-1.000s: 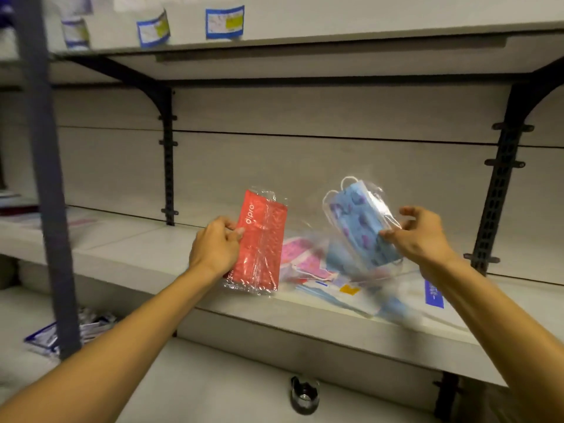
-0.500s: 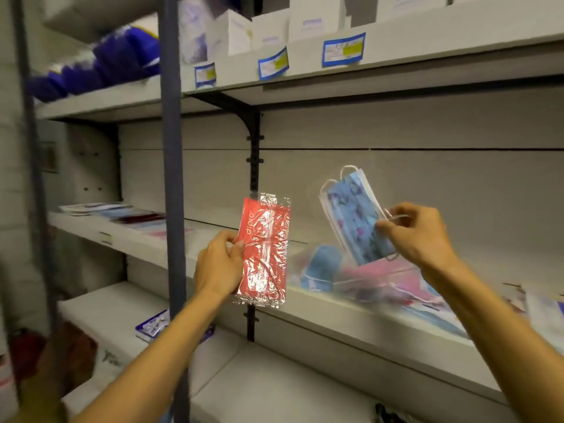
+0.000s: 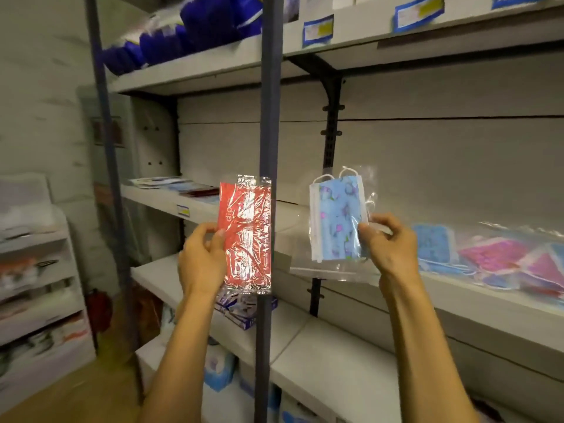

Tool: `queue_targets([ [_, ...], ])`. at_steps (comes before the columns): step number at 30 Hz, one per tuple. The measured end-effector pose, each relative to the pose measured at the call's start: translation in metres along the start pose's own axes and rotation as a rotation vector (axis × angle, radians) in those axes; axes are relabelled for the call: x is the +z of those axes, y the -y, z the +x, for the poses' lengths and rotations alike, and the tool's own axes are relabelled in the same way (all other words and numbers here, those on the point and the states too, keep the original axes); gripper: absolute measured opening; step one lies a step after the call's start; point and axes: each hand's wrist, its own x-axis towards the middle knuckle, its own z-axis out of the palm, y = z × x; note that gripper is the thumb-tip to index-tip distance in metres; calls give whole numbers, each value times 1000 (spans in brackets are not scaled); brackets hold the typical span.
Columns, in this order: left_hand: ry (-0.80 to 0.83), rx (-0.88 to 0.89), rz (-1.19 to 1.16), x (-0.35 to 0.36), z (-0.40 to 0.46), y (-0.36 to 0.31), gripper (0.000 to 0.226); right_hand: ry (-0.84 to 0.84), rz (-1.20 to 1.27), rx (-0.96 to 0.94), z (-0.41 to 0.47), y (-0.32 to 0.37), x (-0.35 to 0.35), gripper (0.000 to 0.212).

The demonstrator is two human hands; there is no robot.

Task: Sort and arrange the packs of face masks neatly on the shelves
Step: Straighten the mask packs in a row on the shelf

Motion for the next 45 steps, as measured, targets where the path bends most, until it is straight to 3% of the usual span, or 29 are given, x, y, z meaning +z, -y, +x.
queue_targets([
  [6, -48, -47, -12, -58, 21, 59, 15, 7, 154, 93, -47, -22, 76, 19],
  [12, -84, -105, 14, -87, 60, 101, 16, 45, 158, 131, -61, -36, 136, 18],
  [20, -128, -120, 3, -93, 120, 146, 14, 155, 130, 155, -31, -59, 228, 11],
  [24, -143, -99, 32, -96, 168, 162, 5, 145, 131, 164, -7, -73, 284, 7],
  [30, -165, -98, 25, -87, 237, 185, 12, 153, 187, 189, 35, -85, 346, 5],
  [35, -164, -115, 14, -79, 279, 213, 11, 81, 188, 195, 59, -103, 387, 13],
  [38, -151, -115, -38, -72, 303, 228, 10, 68, 161, 186, 70, -105, 402, 6],
  [41, -113, -118, -60, -61, 328, 244, 4, 35, 191, 186, 77, -103, 415, 31],
  [45, -53, -103, -88, -53, 363, 264, 4, -123, 214, 193, 85, -108, 433, 15],
])
